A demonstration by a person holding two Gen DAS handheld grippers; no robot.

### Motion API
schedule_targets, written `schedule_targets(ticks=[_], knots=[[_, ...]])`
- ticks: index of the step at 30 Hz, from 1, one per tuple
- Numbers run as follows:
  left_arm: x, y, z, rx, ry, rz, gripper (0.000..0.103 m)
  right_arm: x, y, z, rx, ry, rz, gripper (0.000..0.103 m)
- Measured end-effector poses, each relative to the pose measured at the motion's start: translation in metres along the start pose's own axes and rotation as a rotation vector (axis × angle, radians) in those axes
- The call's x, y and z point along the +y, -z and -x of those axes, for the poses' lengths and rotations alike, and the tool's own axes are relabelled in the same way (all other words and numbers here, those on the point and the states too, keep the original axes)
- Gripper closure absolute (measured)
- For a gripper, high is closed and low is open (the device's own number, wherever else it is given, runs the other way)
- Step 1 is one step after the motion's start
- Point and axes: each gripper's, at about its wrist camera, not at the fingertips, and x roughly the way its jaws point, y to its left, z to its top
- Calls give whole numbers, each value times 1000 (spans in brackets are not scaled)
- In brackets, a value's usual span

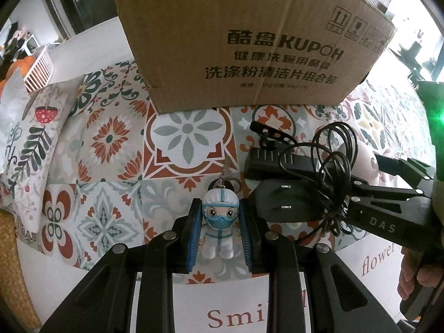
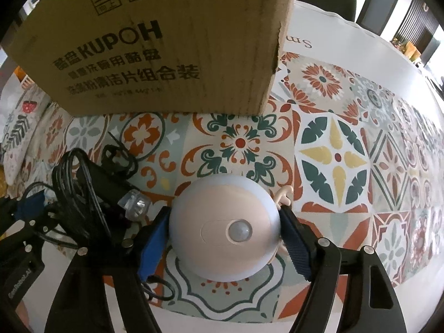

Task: Organize rigid objects
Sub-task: 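Lift and carry the figurine and pink device over the box with both tools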

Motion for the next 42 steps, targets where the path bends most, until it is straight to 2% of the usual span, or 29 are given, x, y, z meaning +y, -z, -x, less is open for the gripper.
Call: schedule_targets(ticks=[10, 16, 23, 42], knots=[[-10, 9, 23, -57, -7, -27, 77, -15, 30, 37, -65, 0, -63, 28], [-9, 14, 39, -87, 10, -26, 77, -9, 38, 69, -130, 24, -57, 28], [-8, 14, 73, -160, 35, -26, 77, -1, 46, 106, -203, 11, -45, 28], [7, -9, 159, -357, 73, -21, 77, 20, 19, 188, -392, -47, -23, 28]])
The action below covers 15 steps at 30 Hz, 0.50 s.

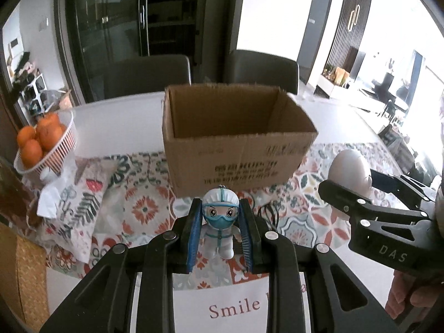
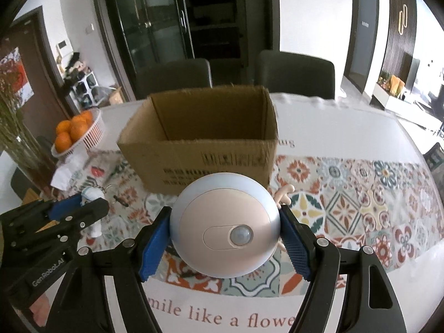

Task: Organize rigid objects
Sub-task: 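Lift and carry the figurine and pink device over the box with both tools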

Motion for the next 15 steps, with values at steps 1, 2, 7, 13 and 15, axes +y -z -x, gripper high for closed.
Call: schedule_targets(ticks=[1, 2, 7, 13, 15], knots=[[1, -4, 2, -9, 1, -1, 77, 2, -3, 2, -8, -3, -1, 28], [1, -7, 5, -18, 2, -2, 77, 2, -5, 3, -17, -6, -3, 28], [2, -24, 13, -53, 8, -3, 77, 4, -21, 10, -45, -20, -1, 28], [4, -45, 13, -72, 17, -3, 77, 4, -39, 11, -67, -29, -5, 28], [6, -51, 11, -74, 20, -3, 77, 5, -45, 11, -75, -27, -2, 28]])
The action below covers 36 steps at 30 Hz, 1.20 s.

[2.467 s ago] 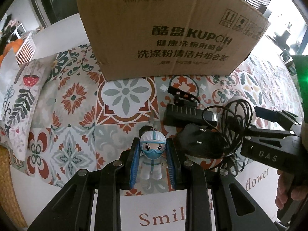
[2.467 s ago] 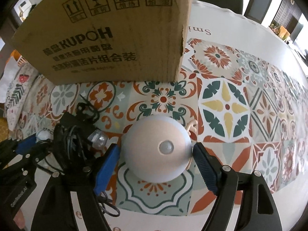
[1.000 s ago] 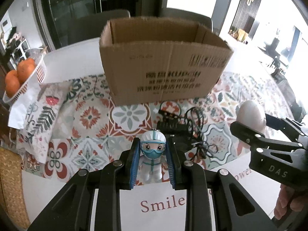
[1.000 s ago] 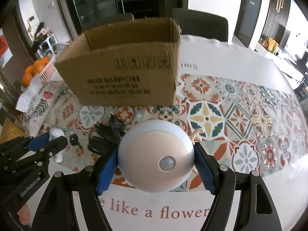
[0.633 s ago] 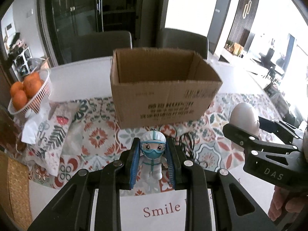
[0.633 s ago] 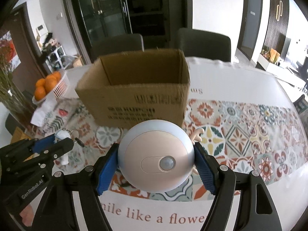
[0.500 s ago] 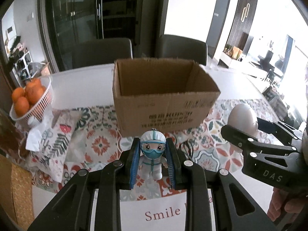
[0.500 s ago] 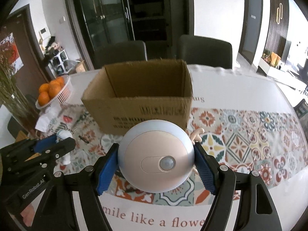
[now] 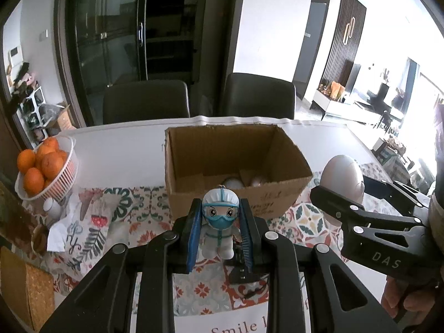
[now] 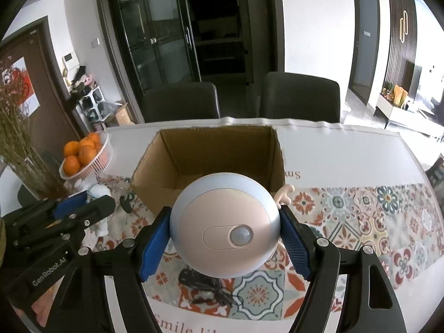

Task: Organize rigid objects
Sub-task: 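Lift and carry the figurine and pink device over the box with both tools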

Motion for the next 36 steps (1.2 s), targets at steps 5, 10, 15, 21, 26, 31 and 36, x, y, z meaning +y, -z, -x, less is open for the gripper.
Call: schedule_targets(ticks=[5, 10, 15, 21, 26, 31, 36], knots=[[3, -14, -4, -4, 9, 4, 77, 0, -17, -2, -10, 0, 0, 28], [4, -31, -7, -13, 13, -4, 77, -1, -32, -5, -22, 0, 3, 28], [4, -46, -14, -10, 14, -10, 77, -4, -45, -10, -22, -5, -1, 28], [7, -59, -27, 16, 24, -2, 77, -8, -61, -26, 3, -7, -3, 28], [7, -71, -43, 42, 18, -5, 77, -13, -71, -44, 41, -16, -11, 28], [9, -80, -59, 67, -3, -10, 77, -16, -79, -64, 81, -15, -6, 28], [13, -87, -78, 109, 0, -4, 77, -17, -87, -82, 118, -14, 6, 28]])
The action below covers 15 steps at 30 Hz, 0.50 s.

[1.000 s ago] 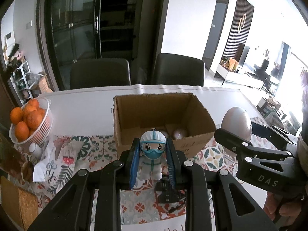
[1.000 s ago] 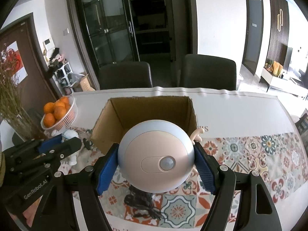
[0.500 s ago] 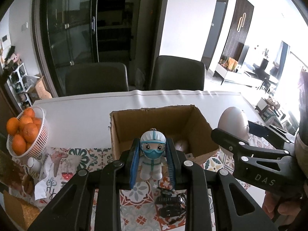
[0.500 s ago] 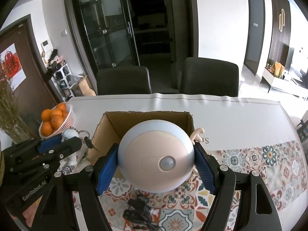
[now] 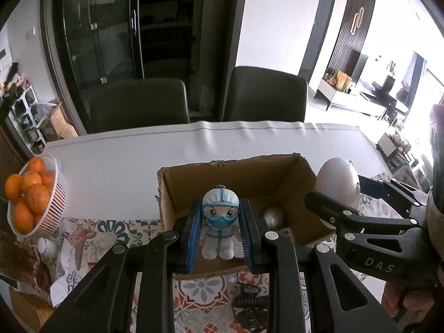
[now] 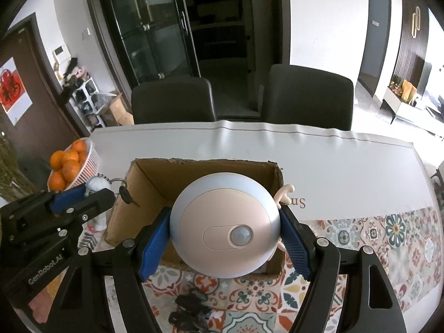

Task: Organize rigid objects
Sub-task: 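Lift and carry the figurine and pink device over the box with both tools, then open both tools to drop the figurine and pink device into the box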

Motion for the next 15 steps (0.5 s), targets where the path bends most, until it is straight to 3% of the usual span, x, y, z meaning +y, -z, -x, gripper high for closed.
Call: schedule_targets(ticks=[15], knots=[[11, -5, -64, 152, -32, 6, 77, -7, -4, -60, 153, 12, 12, 28]])
